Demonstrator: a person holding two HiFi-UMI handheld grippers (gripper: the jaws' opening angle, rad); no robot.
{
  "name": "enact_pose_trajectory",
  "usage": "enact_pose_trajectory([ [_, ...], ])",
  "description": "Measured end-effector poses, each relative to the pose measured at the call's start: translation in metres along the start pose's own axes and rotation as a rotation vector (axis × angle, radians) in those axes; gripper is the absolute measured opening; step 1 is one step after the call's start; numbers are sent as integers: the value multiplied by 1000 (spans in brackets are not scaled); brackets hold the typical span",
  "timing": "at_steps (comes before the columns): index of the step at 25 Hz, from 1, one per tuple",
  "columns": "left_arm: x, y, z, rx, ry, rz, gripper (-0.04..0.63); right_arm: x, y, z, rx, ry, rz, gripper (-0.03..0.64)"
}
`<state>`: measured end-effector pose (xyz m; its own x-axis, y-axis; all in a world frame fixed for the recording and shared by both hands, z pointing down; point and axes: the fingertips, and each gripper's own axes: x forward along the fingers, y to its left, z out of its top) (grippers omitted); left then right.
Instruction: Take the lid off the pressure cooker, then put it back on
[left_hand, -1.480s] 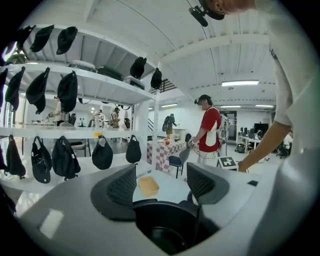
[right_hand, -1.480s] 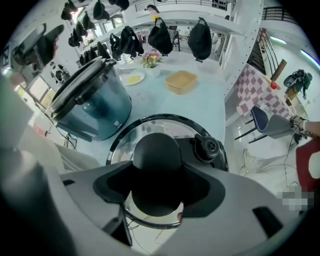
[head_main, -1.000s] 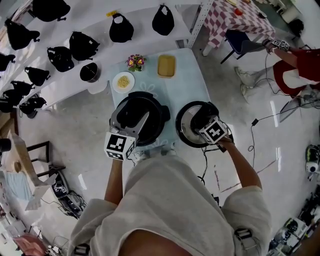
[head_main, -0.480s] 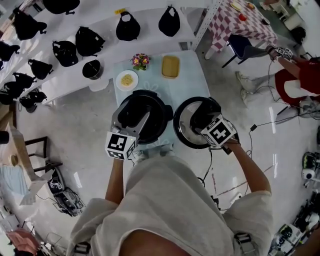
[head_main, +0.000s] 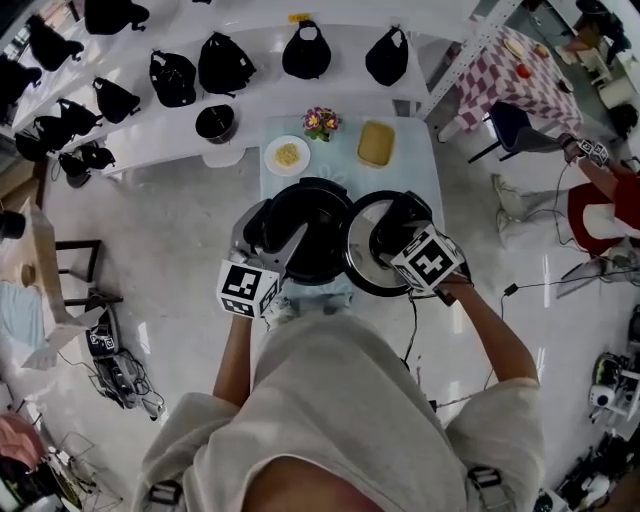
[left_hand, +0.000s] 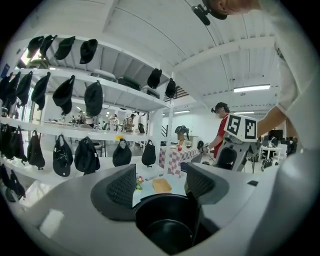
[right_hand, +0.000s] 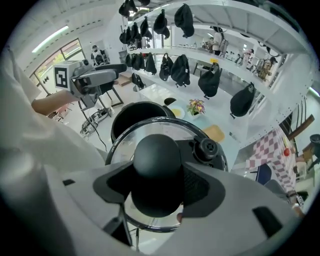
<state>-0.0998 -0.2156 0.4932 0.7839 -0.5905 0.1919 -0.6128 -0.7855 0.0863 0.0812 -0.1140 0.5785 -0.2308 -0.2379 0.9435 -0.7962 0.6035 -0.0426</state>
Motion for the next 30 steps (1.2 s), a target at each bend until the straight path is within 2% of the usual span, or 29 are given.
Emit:
enact_pose_trajectory([
  [17,-72,59,-4,-35,-23,219,308,49,53,96,-216,0,114,272],
  [22,-87,67,-8,-36,-22,262,308,65,67,113,-233,-3,138,272],
  [27,-105,77,-12,-53,-18,299,308,77,76,128,-254,-7,125,272],
  [30,-109,80,-11,-50,-20,312,308,80,74,133,-231,-9,122,272],
])
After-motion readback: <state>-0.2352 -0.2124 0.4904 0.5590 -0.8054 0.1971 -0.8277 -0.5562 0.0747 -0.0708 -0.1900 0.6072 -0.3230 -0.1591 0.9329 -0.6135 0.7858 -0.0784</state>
